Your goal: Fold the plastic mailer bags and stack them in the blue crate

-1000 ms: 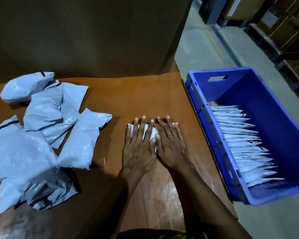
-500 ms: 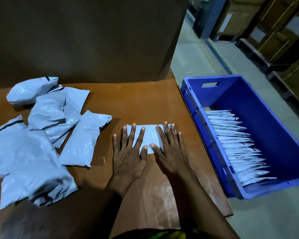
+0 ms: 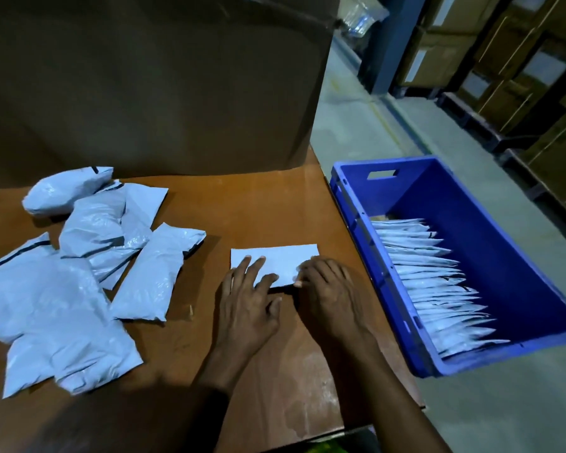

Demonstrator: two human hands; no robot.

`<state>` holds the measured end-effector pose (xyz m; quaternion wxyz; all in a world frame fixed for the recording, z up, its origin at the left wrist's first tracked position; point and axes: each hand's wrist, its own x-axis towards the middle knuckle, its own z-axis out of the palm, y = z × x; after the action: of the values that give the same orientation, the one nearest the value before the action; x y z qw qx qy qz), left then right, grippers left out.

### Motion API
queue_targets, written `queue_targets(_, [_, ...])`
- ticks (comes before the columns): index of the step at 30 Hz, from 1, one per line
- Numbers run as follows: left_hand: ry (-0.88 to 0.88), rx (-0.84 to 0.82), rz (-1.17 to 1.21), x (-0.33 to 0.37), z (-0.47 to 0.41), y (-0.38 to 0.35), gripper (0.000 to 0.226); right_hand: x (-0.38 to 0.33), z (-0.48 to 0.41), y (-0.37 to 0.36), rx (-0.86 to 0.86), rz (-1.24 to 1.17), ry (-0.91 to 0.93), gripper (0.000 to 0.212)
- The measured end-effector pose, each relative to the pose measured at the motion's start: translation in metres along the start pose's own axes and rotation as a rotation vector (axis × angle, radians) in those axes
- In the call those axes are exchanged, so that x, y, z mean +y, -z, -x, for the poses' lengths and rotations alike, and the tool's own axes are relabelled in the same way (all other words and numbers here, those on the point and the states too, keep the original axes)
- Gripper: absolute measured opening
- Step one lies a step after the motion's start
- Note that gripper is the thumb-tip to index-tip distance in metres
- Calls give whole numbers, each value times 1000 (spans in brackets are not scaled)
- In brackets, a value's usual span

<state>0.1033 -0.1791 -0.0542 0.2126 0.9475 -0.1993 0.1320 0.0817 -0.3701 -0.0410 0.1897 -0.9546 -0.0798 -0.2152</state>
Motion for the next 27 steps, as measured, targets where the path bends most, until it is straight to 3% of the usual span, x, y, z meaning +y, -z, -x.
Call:
queue_targets(2, [-25, 76, -103, 4, -9, 8, 39, 3, -12, 16, 8, -42, 58, 25])
queue_targets(6, [-83, 169, -218, 10, -33, 30, 38, 23, -46, 36, -134, -51, 180, 31])
queue_targets(9, [-112, 176, -265, 20, -59, 49, 26, 44, -68, 45, -43, -22, 215, 18])
queue_targets(14, [-158, 295, -201, 71, -112, 70, 32, 82, -99, 100, 64, -74, 165, 30])
queue_targets(22, [-309, 305, -83, 163, -226, -6, 23, 214, -129, 159, 131, -112, 8, 37])
queue_targets(27, [-318, 201, -55, 199, -288, -75, 34, 297, -157, 158, 84, -168, -58, 42])
